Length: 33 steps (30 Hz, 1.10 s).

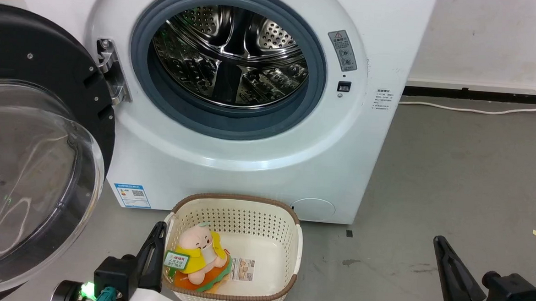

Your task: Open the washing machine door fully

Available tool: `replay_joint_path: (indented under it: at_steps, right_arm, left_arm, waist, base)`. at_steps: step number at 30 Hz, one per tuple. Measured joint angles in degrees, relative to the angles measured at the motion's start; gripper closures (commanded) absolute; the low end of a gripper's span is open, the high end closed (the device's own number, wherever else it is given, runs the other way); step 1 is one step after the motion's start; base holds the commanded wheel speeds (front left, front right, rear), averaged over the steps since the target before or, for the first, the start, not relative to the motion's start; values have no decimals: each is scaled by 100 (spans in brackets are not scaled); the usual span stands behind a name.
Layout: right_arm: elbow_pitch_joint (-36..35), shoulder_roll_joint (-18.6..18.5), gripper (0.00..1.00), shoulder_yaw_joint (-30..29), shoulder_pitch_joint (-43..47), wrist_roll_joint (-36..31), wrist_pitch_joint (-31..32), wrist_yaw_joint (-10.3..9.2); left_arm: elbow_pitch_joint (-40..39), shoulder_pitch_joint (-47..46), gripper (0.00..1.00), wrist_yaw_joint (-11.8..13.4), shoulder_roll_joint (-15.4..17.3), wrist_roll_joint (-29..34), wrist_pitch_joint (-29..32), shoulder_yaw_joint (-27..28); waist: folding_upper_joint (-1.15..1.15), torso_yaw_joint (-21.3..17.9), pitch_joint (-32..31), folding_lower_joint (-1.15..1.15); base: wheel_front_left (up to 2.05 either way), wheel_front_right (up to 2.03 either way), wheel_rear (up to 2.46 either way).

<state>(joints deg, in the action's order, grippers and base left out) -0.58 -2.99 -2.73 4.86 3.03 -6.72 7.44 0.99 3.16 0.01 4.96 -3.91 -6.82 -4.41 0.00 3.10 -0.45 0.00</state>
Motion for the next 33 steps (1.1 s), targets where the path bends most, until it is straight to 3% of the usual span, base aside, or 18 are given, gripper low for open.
replay_joint_path:
  at_steps: [33]
  right_arm:
    - [23,0,100,156,-218,-158,391,0]
  left_arm:
    - [-51,-137,100,0,-96,186,392,257]
  waist:
    - [0,-185,27,0]
  base:
    - [0,0,0]
